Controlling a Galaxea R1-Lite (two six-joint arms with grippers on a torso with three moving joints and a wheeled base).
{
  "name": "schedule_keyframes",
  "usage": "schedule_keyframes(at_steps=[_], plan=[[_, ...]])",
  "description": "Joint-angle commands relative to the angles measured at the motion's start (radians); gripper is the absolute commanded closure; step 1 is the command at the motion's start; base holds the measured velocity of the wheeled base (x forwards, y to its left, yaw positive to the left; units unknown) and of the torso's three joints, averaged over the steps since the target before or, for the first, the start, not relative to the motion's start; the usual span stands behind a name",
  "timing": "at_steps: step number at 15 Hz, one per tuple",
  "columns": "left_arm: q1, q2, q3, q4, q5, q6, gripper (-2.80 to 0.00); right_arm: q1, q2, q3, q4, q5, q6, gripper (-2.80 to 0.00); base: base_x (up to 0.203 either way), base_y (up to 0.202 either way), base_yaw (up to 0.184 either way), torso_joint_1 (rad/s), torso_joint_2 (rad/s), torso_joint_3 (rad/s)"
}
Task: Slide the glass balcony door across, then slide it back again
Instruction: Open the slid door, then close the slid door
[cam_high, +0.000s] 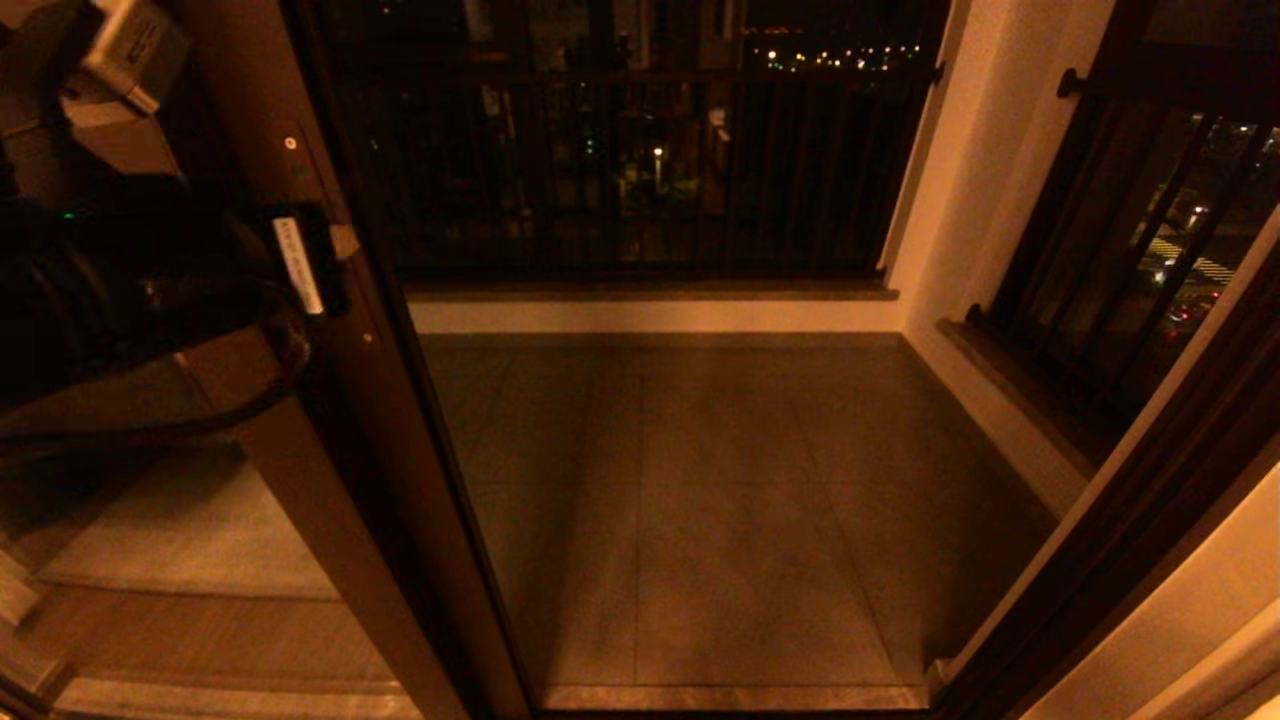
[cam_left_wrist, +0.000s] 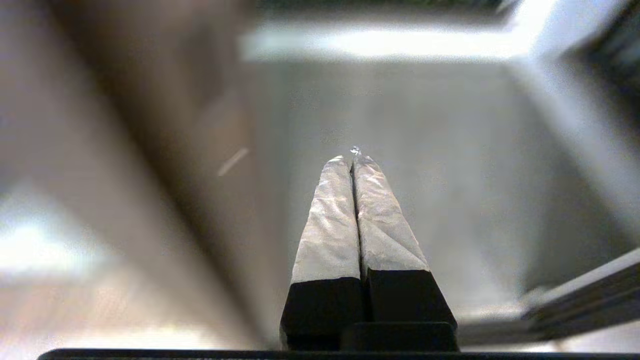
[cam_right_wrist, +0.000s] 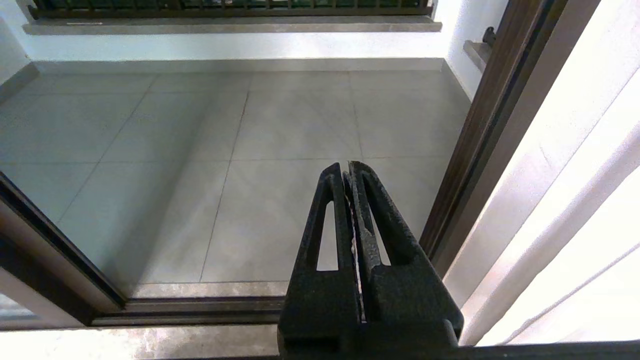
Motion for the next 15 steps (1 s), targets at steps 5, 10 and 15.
schedule_keyframes(at_steps=[5, 10, 15], plan=[[0.135, 0.032, -0.036, 0.249, 0.023, -0.018, 0.00, 0.001, 0.000, 0.000, -0.001, 0.001, -0.001, 0.00, 0.000, 0.000, 0.000, 0.000, 0.00, 0.000], [0.163, 0.118, -0.207, 0.257, -0.045, -0.031, -2.80, -0.001, 0.000, 0.000, 0.001, 0.001, -0.001, 0.00, 0.000, 0.000, 0.000, 0.000, 0.00, 0.000], [0.146, 0.142, -0.268, 0.259, -0.048, -0.028, -2.80, 0.000, 0.000, 0.000, 0.000, 0.001, -0.001, 0.00, 0.000, 0.000, 0.000, 0.000, 0.00, 0.000]])
